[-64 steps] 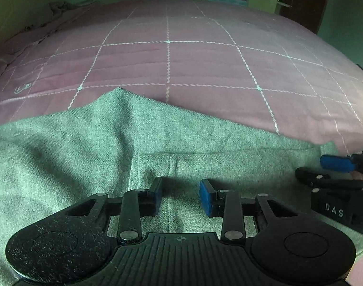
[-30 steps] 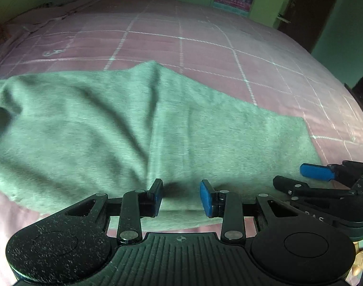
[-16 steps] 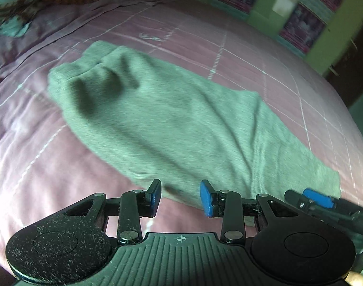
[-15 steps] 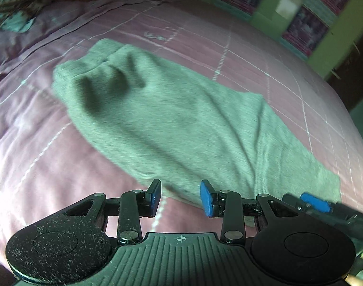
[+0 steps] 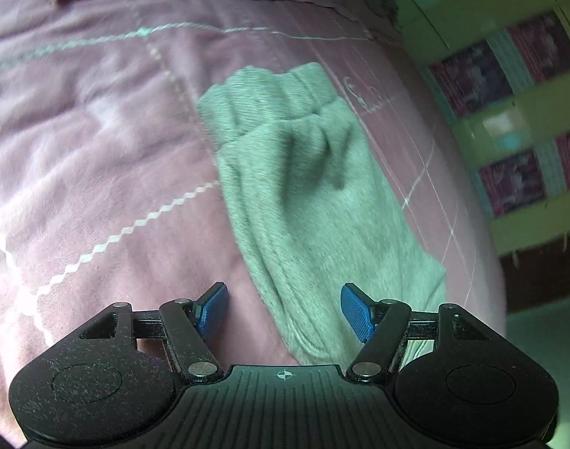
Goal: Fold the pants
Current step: 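Grasp the grey pants leg cuff with the left gripper and lift it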
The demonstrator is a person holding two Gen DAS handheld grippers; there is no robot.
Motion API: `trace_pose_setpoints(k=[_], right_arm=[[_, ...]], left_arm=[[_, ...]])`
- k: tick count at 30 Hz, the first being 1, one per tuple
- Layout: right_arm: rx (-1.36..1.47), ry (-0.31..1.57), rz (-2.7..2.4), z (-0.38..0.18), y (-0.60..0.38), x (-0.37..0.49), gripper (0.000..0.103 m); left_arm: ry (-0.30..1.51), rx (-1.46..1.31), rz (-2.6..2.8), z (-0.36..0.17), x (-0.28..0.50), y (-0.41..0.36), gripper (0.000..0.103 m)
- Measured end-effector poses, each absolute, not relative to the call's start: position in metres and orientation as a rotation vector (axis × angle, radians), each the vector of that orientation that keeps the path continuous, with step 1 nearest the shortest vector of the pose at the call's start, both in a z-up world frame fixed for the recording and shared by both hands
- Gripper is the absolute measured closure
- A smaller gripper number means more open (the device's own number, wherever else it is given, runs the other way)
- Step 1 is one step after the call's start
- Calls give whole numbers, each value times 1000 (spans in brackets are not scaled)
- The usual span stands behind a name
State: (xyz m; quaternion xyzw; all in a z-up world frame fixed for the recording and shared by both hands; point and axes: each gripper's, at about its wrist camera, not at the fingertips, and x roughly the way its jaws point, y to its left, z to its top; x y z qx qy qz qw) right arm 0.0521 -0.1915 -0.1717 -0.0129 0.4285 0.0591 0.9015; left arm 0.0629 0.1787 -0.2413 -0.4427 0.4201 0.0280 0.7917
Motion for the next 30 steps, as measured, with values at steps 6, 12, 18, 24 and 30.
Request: trace_pose_setpoints(k=[6,12,18,24,30], right_arm=[[-26,884,123,-174,-192,54,53],[-26,883,120,-175,-192,54,53],[-32,886,115,-175,-191,56,52],[-43,912,119,-171,-190,61,52],[-89,830,78,-148,-189,73,52]], left_arm=[[862,-1075,42,-268,81,187,56],[830,-1136,42,-297,109,182,69],[795,-1161,50,-303,149,171,69],[790,-1110,63,-289,150,169,83],[775,-964,30,-253,157,160,84]])
